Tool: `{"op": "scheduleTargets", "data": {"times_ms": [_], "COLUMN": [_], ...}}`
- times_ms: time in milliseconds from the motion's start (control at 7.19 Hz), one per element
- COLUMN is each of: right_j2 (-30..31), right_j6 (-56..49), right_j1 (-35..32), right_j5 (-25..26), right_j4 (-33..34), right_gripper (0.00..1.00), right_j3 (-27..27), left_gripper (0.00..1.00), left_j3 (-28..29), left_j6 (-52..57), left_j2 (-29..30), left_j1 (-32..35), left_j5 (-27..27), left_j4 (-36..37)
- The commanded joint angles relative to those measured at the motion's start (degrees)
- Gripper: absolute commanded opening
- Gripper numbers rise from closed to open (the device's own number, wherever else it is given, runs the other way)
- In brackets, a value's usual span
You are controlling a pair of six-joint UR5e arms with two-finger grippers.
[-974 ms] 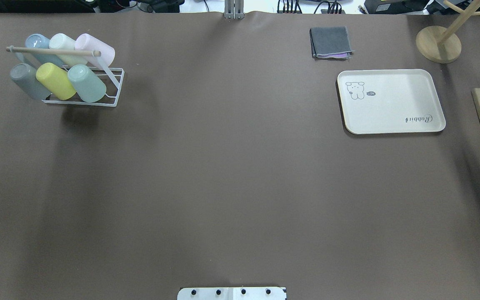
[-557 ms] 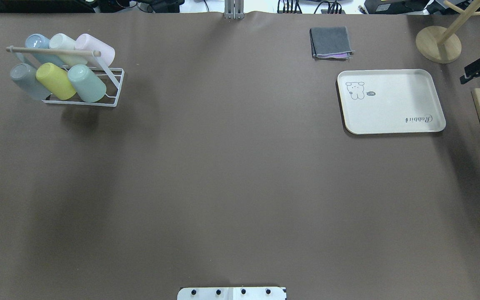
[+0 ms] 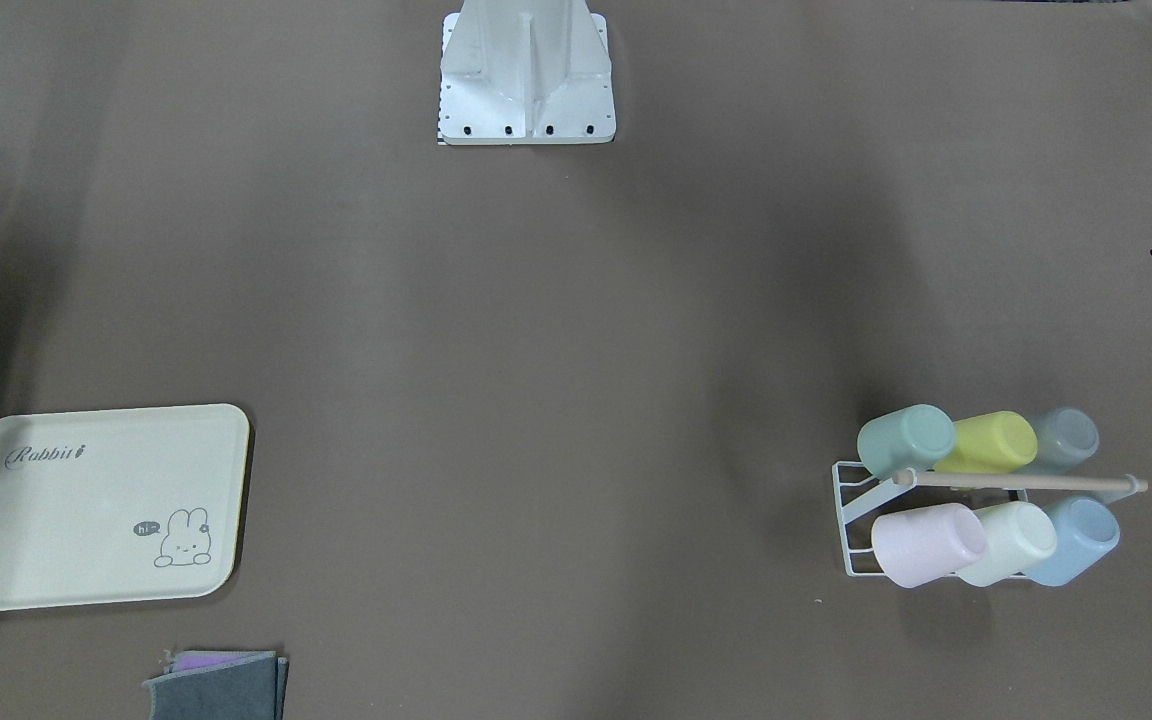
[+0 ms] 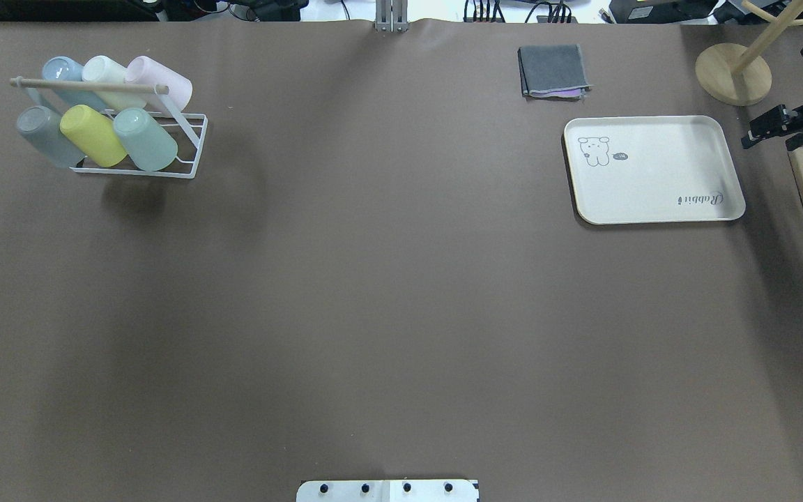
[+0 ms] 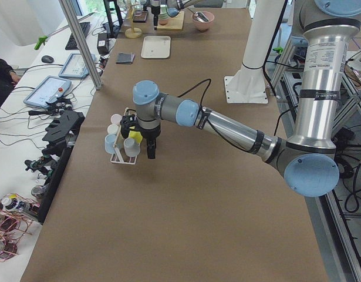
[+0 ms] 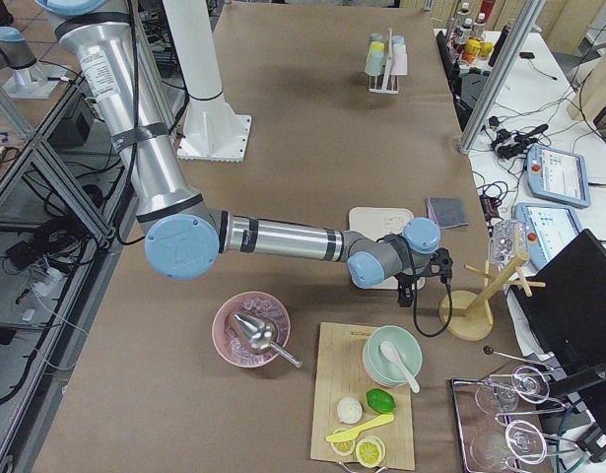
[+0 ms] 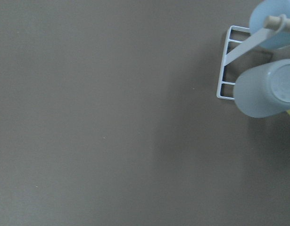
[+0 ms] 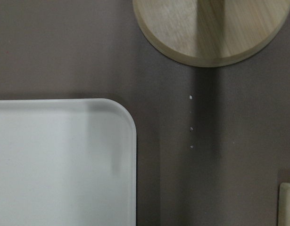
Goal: Pick up and place green cup on tray
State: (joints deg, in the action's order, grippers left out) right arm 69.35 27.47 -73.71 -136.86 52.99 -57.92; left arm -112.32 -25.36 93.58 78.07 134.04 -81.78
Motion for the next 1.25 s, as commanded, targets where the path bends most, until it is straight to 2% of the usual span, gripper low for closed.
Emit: {"op": "scheduleTargets", "data": {"times_ms": [0, 278, 557, 835, 974, 1113], "right_j2": [-0.09, -0.44, -0.44, -0.36, -0.36, -0.27], "right_j6": [-0.14, -0.05, 0.21, 0.04, -0.14, -0.23], "right_j1": [1.11, 2.95, 3.84, 4.71, 4.98, 4.98], "right_j5": [-0.51, -0.16, 0.19, 0.72, 1.07, 1.07], "right_j4": [-2.53, -2.63, -2.63, -2.63, -2.63, -2.63], "right_gripper": [0.97, 0.95, 0.94, 0.82, 0.72, 0.54], "right_j3": [1.93, 2.03, 2.02, 1.94, 1.94, 1.85], "left_gripper": [0.98, 0.98, 0.98, 0.98, 0.98, 0.98], "left_j3": [-7.45, -13.08, -9.78, -10.73, -12.03, -13.09], "left_j6": [-5.81, -9.78, -9.97, -9.54, -8.58, -0.56], "left_j2": [0.98, 1.68, 8.52, 12.13, 12.93, 12.94], "left_j1": [-8.06, -15.28, -17.95, -23.38, -26.19, -31.09], "left_j5": [-3.15, -9.83, -10.12, -10.29, -12.90, -19.02], "left_j4": [0.21, 0.21, 0.30, 0.04, -0.48, -2.14]}}
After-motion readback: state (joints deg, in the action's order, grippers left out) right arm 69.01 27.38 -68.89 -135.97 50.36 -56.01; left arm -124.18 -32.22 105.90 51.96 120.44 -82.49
